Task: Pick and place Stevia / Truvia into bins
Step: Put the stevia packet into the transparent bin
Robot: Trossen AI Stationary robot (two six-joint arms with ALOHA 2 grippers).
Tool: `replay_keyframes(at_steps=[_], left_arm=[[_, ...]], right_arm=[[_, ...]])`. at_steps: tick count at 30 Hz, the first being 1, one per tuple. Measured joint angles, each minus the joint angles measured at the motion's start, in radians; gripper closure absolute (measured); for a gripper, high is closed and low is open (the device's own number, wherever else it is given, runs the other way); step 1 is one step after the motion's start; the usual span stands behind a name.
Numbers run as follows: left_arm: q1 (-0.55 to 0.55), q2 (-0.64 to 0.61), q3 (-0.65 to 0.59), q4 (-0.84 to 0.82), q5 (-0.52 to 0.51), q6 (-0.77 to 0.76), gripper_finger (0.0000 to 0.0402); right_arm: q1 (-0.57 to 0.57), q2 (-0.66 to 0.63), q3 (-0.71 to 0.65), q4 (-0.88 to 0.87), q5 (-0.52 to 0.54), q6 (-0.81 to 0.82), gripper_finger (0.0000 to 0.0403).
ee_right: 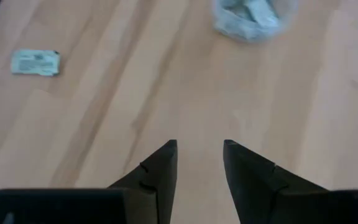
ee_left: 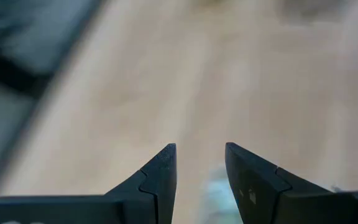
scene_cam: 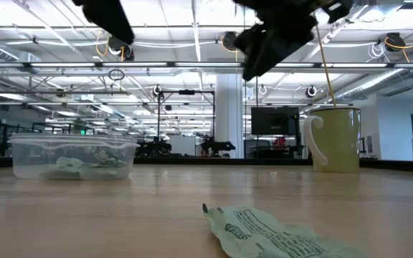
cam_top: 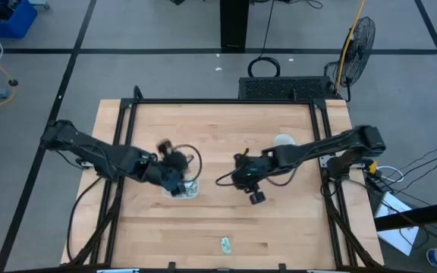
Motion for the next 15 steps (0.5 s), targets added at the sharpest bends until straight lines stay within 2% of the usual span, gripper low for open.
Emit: replay_keyframes(at_steps=[7, 10, 13, 15], left_arm=[[-0.05, 0.006, -0.257, 0.759, 0.384, 0.093, 0.0259], [-0.06, 0.03, -0.337, 0.944, 0.406, 0.072, 0.0259], [-0.055, 0.072, -0.362, 0.999, 0.401, 0.069, 0.0259], [-0.05, 0.119, -0.365, 1.007, 0.402, 0.068, 0.0259]], right_arm=[[0.0, -0.247, -0.22, 0.08, 0.154, 0.125, 0.0284], [0.001, -0.37, -0.366, 0.185, 0.19, 0.181, 0.0284], [0.019, -0.482, -0.532, 0.373, 0.184, 0.197, 0.0284], [0.032, -0.539, -0.63, 0.535, 0.128, 0.174, 0.0284]])
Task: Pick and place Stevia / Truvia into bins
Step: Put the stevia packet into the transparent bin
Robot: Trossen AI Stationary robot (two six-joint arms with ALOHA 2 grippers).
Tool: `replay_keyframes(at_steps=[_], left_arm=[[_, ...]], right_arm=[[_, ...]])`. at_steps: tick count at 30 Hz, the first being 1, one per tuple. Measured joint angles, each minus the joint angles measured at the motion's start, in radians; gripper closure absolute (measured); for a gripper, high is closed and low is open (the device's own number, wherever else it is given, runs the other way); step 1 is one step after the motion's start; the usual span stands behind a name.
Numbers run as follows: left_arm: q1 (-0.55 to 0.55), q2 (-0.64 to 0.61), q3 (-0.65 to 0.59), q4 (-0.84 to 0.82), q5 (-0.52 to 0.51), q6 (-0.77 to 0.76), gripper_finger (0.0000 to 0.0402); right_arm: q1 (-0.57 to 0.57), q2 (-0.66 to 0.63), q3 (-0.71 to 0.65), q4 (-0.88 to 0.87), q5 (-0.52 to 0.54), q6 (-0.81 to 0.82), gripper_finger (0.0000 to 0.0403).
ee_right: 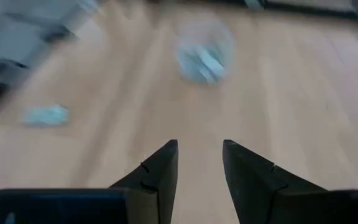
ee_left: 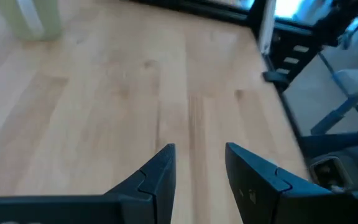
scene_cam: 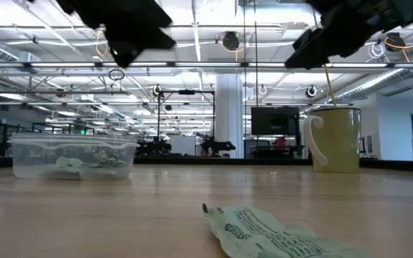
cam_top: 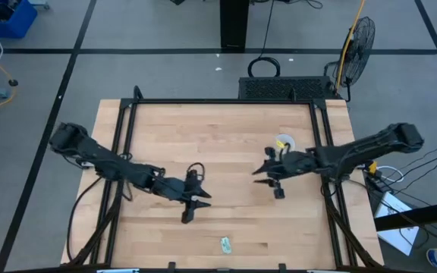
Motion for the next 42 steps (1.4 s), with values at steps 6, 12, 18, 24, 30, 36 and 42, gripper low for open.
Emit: replay_keyframes(at_steps=[6, 12, 18, 24, 30, 36, 42], left_arm=[[0.01, 0.22, 0.099, 0.132, 0.107, 0.124, 0.0259], [0.011, 0.428, 0.3, -0.045, 0.185, 0.213, 0.0259], [0.002, 0.57, 0.43, -0.079, 0.367, 0.217, 0.0259], [-0.052, 0.614, 0.442, -0.095, 0.356, 0.268, 0.0259], [-0.094, 0.637, 0.443, -0.075, 0.261, 0.298, 0.0259], [-0.096, 0.658, 0.443, -0.078, 0.23, 0.242, 0.0259], [-0.096, 0.66, 0.444, -0.104, 0.227, 0.242, 0.0261]], right_arm=[[0.025, -0.098, -0.166, 0.246, -0.091, -0.089, 0.0284], [0.024, -0.154, -0.169, 0.265, -0.004, -0.163, 0.0284], [0.022, -0.19, -0.169, 0.252, 0.014, -0.181, 0.0284], [0.022, -0.19, -0.169, 0.258, 0.014, -0.197, 0.0284], [0.022, -0.19, -0.169, 0.257, 0.014, -0.188, 0.0284], [0.022, -0.19, -0.169, 0.26, 0.014, -0.188, 0.0284], [0.022, -0.19, -0.169, 0.257, 0.014, -0.187, 0.0284]])
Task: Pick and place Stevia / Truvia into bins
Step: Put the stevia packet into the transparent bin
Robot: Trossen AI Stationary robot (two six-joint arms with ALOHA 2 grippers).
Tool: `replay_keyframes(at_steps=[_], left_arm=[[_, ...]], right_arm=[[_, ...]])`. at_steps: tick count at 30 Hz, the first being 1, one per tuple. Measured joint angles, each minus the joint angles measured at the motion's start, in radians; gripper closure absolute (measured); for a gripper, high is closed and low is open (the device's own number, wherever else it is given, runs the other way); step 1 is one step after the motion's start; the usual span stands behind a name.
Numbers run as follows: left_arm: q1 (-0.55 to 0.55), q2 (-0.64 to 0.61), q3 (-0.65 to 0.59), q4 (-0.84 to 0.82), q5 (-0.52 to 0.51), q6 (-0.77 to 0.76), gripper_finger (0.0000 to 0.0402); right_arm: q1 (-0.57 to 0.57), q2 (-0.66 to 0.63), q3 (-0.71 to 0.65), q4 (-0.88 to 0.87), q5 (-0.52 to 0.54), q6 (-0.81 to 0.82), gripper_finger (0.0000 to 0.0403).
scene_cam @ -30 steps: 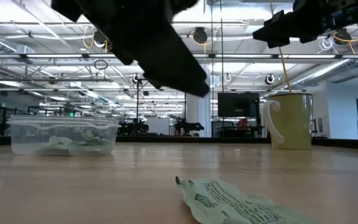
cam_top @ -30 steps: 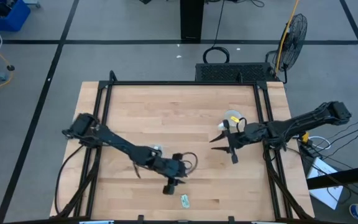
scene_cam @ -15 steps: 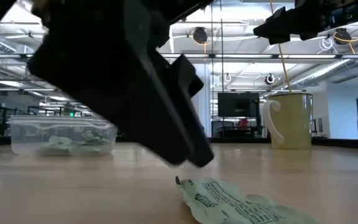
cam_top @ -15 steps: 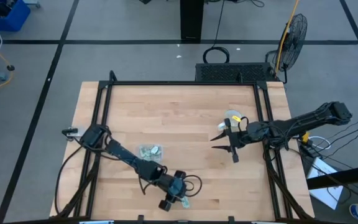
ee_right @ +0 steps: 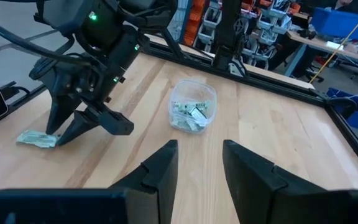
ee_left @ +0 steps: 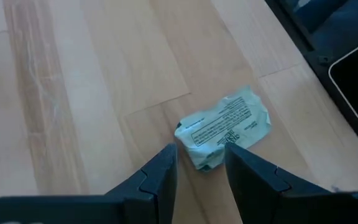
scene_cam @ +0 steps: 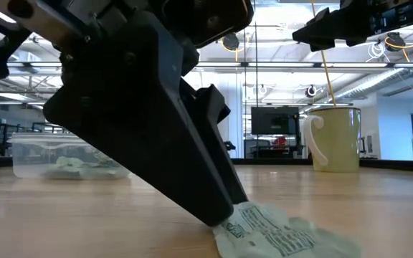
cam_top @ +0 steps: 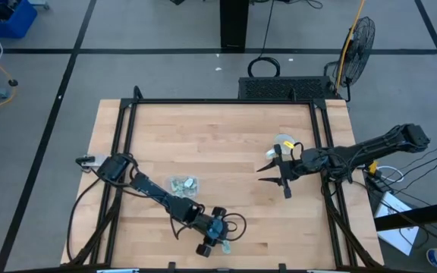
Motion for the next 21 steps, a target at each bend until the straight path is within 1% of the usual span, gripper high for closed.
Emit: replay_keyframes(at_steps=[2, 4, 7, 10, 12, 14, 18, 21], left_arm=[[-0.003, 0.0, 0.0, -0.016, 0.002, 0.016, 0.0269], [-0.003, 0.0, 0.0, -0.021, 0.002, 0.045, 0.0286], [0.002, 0.0, 0.0, -0.025, 0.003, 0.08, 0.0325], [0.011, -0.013, 0.0, -0.048, 0.004, 0.137, 0.0376], [0.02, -0.035, -0.001, -0.098, -0.003, 0.165, 0.0393], [0.032, -0.074, 0.007, -0.214, -0.043, 0.169, 0.0391], [0.063, -0.206, 0.027, -0.525, -0.2, 0.128, 0.0397], [0.081, -0.31, 0.027, -0.728, -0.304, 0.032, 0.0394]], right_arm=[[0.0, 0.0, 0.0, -0.003, 0.0, 0.0, 0.0284], [0.0, 0.0, 0.0, -0.004, 0.0, 0.0, 0.0284], [0.0, 0.0, 0.0, -0.006, 0.0, 0.005, 0.0284], [0.0, 0.001, 0.0, -0.006, 0.0, 0.038, 0.0284], [0.0, 0.001, 0.0, -0.011, 0.0, 0.054, 0.0284], [0.0, 0.001, 0.0, -0.016, 0.0, 0.062, 0.0284], [0.0, 0.002, 0.0, -0.036, 0.0, 0.087, 0.0284], [0.0, 0.002, 0.0, -0.049, 0.0, 0.088, 0.0284]])
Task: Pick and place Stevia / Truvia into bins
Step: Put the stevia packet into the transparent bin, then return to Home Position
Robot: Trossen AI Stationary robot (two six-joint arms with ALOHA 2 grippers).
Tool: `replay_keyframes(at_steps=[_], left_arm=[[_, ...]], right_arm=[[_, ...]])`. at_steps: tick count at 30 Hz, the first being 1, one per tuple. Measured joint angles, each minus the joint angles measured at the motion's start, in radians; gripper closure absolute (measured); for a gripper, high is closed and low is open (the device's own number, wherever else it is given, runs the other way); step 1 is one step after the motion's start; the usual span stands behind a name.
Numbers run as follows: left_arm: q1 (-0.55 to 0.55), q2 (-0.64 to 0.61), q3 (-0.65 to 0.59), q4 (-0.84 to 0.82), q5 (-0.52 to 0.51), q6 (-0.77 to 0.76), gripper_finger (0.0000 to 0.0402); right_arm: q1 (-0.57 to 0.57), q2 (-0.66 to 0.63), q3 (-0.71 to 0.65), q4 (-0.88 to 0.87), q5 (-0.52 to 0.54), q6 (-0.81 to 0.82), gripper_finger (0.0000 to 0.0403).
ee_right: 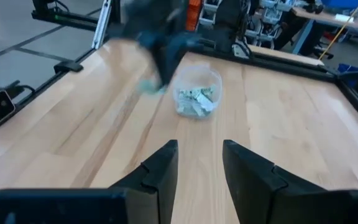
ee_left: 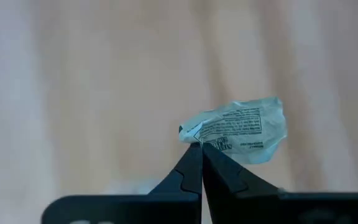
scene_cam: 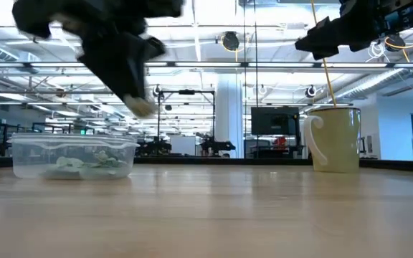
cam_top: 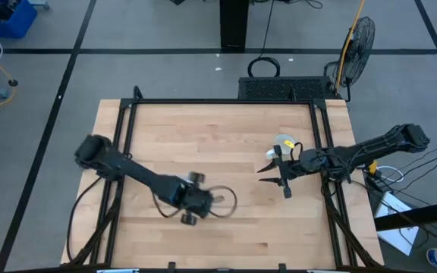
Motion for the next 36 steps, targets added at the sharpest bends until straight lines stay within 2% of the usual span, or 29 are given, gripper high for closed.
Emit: replay_keyframes(at_steps=[3, 7, 12, 17, 22, 30, 36], left_arm=[[0.018, -0.091, -0.003, -0.187, -0.047, -0.148, 0.0395], [0.025, -0.172, -0.061, -0.336, -0.049, -0.333, 0.0395], [0.013, -0.224, -0.219, -0.273, -0.045, -0.455, 0.0394], [0.011, -0.228, -0.319, -0.172, -0.019, -0.468, 0.0396], [0.035, -0.229, -0.35, -0.139, 0.004, -0.504, 0.0355], [0.044, -0.229, -0.35, -0.162, -0.029, -0.41, 0.0281], [0.046, -0.229, -0.35, -0.27, -0.068, -0.44, 0.0266]], right_arm=[[0.0, 0.0, 0.0, -0.023, 0.0, 0.004, 0.0284], [0.0, 0.0, 0.0, -0.048, 0.0, 0.045, 0.0284], [0.0, 0.002, 0.0, -0.054, 0.0, 0.049, 0.0284], [0.0, 0.002, 0.0, -0.059, 0.0, 0.049, 0.0284], [0.0, 0.002, 0.0, -0.059, 0.0, 0.047, 0.0284], [0.0, 0.002, 0.0, -0.059, 0.0, 0.043, 0.0284], [0.0, 0.002, 0.0, -0.059, 0.0, 0.041, 0.0284]])
